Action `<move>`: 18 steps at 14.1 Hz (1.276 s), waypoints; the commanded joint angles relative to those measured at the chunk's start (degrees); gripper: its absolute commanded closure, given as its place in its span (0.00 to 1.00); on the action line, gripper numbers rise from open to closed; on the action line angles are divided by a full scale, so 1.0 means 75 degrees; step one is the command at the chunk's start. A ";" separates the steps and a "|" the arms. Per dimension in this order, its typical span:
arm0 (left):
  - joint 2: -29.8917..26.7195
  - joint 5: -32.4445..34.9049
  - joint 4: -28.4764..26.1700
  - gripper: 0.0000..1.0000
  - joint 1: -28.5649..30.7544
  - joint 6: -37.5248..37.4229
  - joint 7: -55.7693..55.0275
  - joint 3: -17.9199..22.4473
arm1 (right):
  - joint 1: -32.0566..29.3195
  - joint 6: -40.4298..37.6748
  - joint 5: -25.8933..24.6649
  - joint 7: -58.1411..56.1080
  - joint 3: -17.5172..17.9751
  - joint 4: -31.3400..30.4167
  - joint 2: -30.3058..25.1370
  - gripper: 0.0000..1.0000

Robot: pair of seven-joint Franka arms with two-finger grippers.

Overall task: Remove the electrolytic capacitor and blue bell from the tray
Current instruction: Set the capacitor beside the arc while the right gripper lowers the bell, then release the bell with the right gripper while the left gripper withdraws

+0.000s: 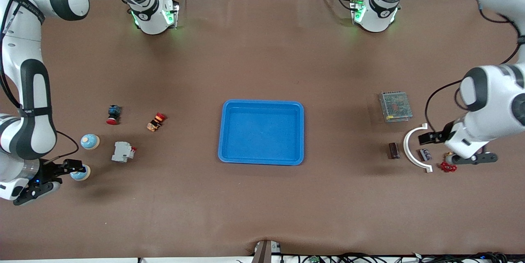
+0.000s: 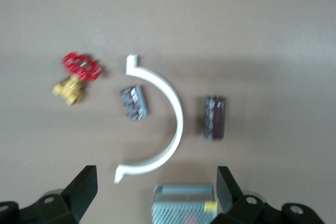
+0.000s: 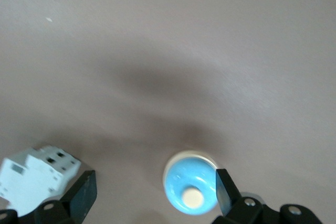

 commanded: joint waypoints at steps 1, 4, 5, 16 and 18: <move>-0.0911 -0.0145 -0.0173 0.00 0.0232 -0.0893 0.0244 -0.0091 | 0.0328 -0.0187 0.0075 0.0726 -0.0017 0.0105 -0.0103 0.00; -0.1906 -0.0309 -0.0208 0.00 0.0256 -0.1830 0.0232 -0.0091 | 0.0726 -0.0210 0.0063 0.1616 -0.0028 0.0222 -0.0114 0.00; -0.2234 -0.0333 -0.0220 0.00 0.0245 -0.2100 0.0221 -0.0102 | 0.0832 -0.0210 0.0063 0.1874 -0.0029 0.0234 -0.0115 0.00; -0.3082 -0.0755 0.0026 0.00 0.0279 -0.2712 -0.1445 -0.1767 | 0.1524 -0.1544 -0.0871 0.4137 -0.0029 0.0094 -0.1320 0.00; -0.2884 -0.0813 0.0177 0.00 0.0373 -0.2712 -0.1327 -0.1743 | 0.1618 -0.1978 -0.1120 0.4372 -0.0029 0.0070 -0.1706 0.00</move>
